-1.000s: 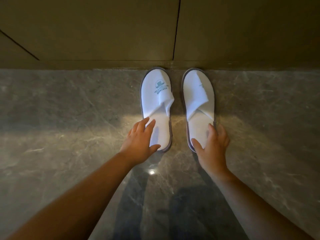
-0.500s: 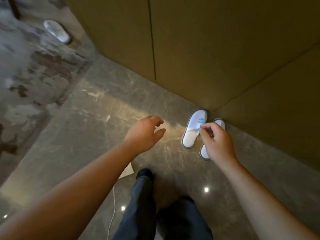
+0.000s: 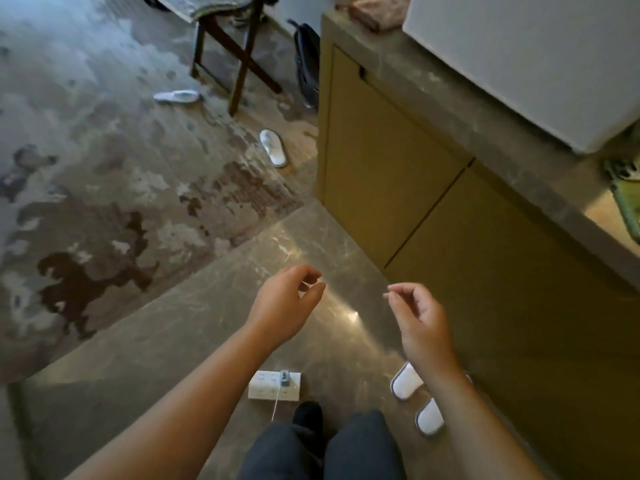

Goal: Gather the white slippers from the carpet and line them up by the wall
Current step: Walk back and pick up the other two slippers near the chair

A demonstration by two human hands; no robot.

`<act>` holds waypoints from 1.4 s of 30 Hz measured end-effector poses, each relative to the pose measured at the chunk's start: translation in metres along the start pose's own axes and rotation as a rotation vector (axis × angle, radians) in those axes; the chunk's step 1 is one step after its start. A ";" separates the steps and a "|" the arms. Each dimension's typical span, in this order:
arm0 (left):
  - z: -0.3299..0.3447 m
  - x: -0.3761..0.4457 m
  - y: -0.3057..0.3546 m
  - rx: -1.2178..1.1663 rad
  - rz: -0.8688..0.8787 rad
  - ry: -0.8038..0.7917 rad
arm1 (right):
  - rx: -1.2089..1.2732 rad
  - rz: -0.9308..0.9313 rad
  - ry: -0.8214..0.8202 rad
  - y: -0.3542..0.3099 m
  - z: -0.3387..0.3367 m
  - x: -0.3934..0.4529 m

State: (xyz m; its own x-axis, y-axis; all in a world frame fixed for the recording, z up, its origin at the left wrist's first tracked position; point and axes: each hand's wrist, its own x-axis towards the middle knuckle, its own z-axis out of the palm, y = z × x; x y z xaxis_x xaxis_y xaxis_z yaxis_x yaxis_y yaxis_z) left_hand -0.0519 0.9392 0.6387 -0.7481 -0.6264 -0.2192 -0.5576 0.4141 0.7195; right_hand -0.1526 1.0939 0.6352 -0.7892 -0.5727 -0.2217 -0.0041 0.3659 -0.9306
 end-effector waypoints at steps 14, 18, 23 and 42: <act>-0.082 0.173 0.007 -0.232 -0.185 0.370 | -0.163 -0.172 -0.355 -0.083 0.043 0.247; -0.111 0.202 0.001 -0.239 -0.200 0.452 | -0.132 -0.250 -0.488 -0.132 0.083 0.315; -0.147 0.231 -0.035 -0.319 -0.332 0.573 | -0.118 -0.330 -0.649 -0.180 0.156 0.380; -0.388 0.556 -0.175 -0.297 -0.275 0.394 | -0.233 -0.029 -0.399 -0.243 0.361 0.622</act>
State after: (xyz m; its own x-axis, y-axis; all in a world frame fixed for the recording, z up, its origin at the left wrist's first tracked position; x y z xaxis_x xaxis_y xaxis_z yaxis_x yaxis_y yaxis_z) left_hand -0.2308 0.2622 0.6464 -0.3673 -0.9076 -0.2033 -0.5452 0.0330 0.8376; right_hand -0.4208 0.3839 0.6184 -0.4886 -0.8061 -0.3338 -0.1967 0.4746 -0.8580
